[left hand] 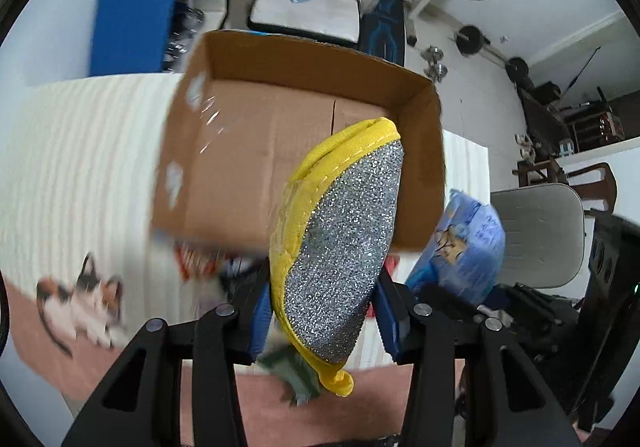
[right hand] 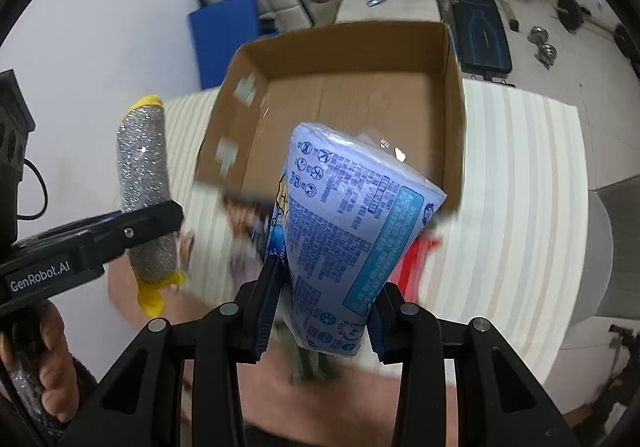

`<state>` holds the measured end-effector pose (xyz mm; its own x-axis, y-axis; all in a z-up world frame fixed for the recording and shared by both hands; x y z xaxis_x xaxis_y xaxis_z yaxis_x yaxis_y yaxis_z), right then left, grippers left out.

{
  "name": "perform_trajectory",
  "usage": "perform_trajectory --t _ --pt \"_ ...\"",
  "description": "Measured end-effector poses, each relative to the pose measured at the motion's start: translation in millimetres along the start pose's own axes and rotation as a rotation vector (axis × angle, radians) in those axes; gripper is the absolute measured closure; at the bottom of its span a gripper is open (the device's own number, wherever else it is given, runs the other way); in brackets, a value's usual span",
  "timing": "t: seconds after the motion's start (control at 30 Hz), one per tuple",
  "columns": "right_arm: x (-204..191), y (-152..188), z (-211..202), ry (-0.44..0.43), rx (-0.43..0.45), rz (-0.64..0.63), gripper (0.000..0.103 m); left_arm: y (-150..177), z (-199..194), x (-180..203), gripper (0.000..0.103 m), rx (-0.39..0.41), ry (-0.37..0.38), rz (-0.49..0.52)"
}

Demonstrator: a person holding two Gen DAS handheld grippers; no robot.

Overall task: Organize soft objects
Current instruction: 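Carry sponge and blue wipes pack into the box and open both tools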

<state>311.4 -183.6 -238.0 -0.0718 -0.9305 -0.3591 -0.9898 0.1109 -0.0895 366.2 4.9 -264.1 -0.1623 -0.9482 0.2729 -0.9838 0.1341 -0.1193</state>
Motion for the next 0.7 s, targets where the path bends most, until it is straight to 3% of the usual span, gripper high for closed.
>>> perform_trajectory --t 0.17,0.33,0.7 --pt "1.5 -65.8 66.3 0.072 -0.054 -0.008 0.062 -69.5 68.4 -11.3 0.061 -0.121 0.070 0.008" --pt "12.6 -120.2 112.8 0.142 -0.101 0.003 0.062 -111.1 132.8 -21.4 0.061 -0.217 0.111 -0.004" --pt "19.9 -166.8 152.5 0.254 -0.147 -0.037 0.060 -152.7 176.5 -7.7 0.059 -0.279 0.120 0.053"
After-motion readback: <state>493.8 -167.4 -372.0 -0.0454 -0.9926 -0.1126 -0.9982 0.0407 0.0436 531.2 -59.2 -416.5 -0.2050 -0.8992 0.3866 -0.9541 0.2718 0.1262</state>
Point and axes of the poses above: each gripper's, at about its wrist camera, not at the fingertips, and z roughly the way its jaws point, x to its right, y to its underside, the point moved 2 cm from there along z, roughly the way its jaws point, and after that the axes turned 9 degrees about z, right-handed, at the moved point
